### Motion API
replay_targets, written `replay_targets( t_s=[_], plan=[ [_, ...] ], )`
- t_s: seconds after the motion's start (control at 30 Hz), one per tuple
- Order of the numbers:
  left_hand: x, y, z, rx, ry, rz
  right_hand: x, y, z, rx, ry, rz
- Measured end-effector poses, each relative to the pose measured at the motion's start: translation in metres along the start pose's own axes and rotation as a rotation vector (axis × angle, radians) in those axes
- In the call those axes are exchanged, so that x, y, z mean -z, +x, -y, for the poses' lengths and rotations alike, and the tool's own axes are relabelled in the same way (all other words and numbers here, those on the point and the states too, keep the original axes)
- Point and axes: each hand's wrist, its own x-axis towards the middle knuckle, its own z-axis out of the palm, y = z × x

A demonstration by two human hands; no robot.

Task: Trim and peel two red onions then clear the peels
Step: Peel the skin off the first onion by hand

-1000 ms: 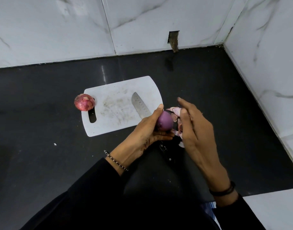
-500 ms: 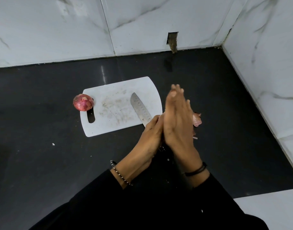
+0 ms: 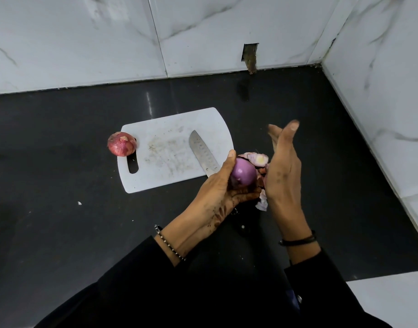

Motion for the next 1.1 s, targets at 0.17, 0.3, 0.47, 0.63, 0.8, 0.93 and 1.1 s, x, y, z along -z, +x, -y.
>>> replay_targets(
  t_s=[0.17, 0.3, 0.47, 0.63, 0.8, 0.93, 1.1],
  plan=[
    [-0.001, 0.0, 0.005, 0.004, 0.039, 0.015, -0.025, -0.006, 0.011, 0.267, -0.196, -0.137],
    [-0.003, 0.0, 0.01, 0.027, 0.06, -0.039, -0.038, -0.003, -0.004, 0.363, -0.414, -0.139],
    [0.0, 0.001, 0.008, 0.075, -0.113, -0.082, -0.022, 0.003, -0.016, 0.345, -0.429, -0.125],
    [0.006, 0.0, 0.0, 0.1, -0.077, 0.021, 0.005, 0.003, -0.017, 0.269, -0.223, -0.118],
    [0.011, 0.007, -0.003, 0.1, -0.067, 0.061, 0.021, -0.01, -0.014, 0.258, -0.265, -0.095],
    [0.01, 0.01, -0.004, 0.071, -0.011, 0.072, 0.031, -0.025, -0.005, 0.33, -0.248, -0.061],
    [0.008, 0.015, -0.004, -0.003, 0.03, 0.042, 0.031, -0.04, 0.002, 0.355, -0.244, 0.048]
  ],
)
